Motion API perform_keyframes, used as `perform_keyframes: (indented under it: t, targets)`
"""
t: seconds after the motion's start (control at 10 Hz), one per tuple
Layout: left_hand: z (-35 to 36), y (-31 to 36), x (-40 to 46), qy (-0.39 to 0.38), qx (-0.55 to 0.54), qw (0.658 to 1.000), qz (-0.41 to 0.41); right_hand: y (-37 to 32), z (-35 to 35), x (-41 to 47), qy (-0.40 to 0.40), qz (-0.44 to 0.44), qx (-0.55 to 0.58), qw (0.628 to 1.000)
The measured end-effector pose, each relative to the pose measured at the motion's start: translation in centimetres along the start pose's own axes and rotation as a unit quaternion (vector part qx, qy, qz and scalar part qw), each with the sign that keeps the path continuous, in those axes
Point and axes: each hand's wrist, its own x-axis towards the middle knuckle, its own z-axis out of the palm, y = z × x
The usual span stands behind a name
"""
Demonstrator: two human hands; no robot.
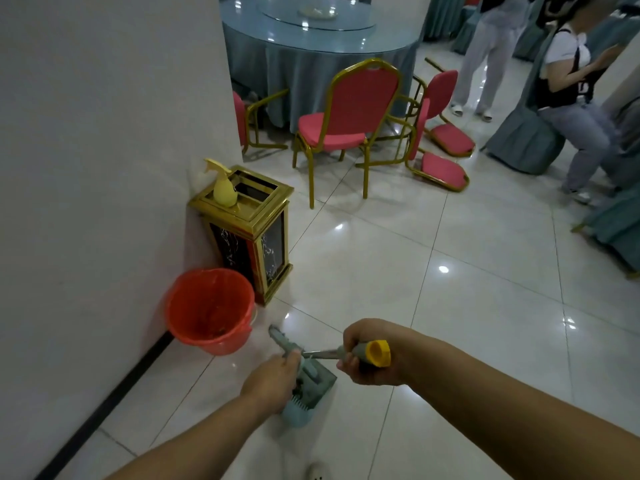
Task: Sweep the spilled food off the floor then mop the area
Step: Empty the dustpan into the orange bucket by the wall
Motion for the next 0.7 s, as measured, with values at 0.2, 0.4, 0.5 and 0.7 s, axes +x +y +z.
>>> perform_keyframes:
  t: [0.2, 0.4, 0.5, 0.7]
  targets:
    - [2.3, 3.9, 2.9, -0.006, 0.043, 0.999, -0.012, -5.0, -3.2, 1.2, -0.019, 0.021, -0.125, 0.992]
    - [2.6, 6.4, 6.7, 0.007, 0.050, 0.999, -0.007, -9.8, -3.5, 2.0, -0.057, 0.015, -0.173, 0.983]
    - [2.2, 7.3, 8.5, 0.014, 0.009, 1.000, -0.004, -12.4, -3.3, 2.4, -0.053, 0.011, -0.189, 0.980]
    - [0.5, 9.6, 12.2, -0.010, -0.021, 1.000, 0.002, -17.7, -2.5, 3.2, -0.033, 0.009, -0.240, 0.970]
